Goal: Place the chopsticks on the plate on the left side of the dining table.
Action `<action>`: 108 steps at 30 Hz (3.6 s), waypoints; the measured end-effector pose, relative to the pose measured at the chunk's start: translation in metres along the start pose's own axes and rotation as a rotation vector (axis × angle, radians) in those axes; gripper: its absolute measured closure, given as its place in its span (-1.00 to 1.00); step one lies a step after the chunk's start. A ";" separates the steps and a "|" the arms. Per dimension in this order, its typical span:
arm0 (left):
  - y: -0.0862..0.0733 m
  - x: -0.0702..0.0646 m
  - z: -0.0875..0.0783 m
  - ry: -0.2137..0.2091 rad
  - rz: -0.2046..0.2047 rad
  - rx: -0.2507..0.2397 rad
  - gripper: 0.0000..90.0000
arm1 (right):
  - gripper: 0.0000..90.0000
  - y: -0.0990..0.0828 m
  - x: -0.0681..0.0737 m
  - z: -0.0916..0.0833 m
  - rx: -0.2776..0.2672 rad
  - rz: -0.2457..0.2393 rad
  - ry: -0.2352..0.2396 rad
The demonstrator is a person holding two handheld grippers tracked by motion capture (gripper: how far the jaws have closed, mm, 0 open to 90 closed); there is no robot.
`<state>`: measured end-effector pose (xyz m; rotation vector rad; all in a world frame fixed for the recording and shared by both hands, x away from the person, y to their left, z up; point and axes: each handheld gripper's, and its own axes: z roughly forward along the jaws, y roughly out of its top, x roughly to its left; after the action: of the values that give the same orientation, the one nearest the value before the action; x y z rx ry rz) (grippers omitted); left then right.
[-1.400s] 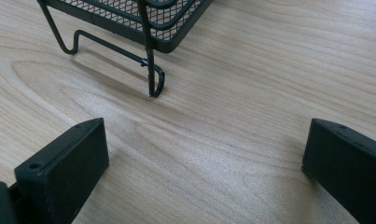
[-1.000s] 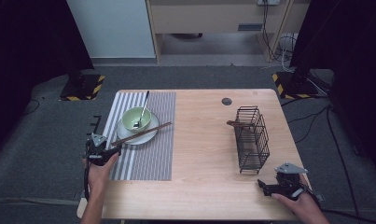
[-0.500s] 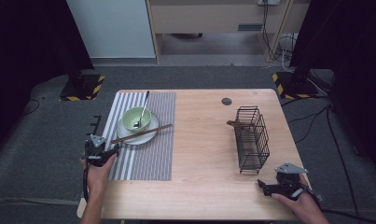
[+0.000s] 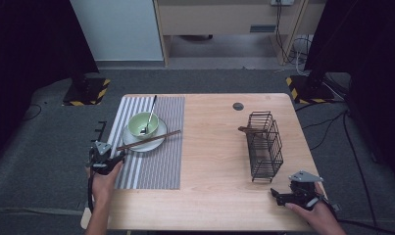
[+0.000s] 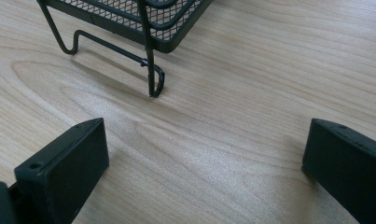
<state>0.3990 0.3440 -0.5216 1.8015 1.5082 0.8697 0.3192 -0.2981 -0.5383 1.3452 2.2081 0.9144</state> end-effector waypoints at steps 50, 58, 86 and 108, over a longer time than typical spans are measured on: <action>0.013 0.006 0.010 0.005 0.000 0.028 -0.27 | -0.99 0.000 0.000 0.000 0.001 0.002 -0.002; 0.015 0.006 0.011 0.020 0.005 0.008 -0.25 | -0.99 0.000 0.000 0.000 0.001 0.002 -0.002; 0.012 0.011 0.017 0.023 -0.006 0.002 -0.16 | -0.99 0.001 0.001 0.000 0.002 0.007 -0.004; 0.011 0.015 0.022 0.024 -0.025 -0.008 -0.18 | -0.99 0.001 0.001 0.001 0.003 0.006 -0.004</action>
<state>0.4249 0.3556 -0.5246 1.7690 1.5369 0.8870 0.3197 -0.2970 -0.5382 1.3541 2.2043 0.9097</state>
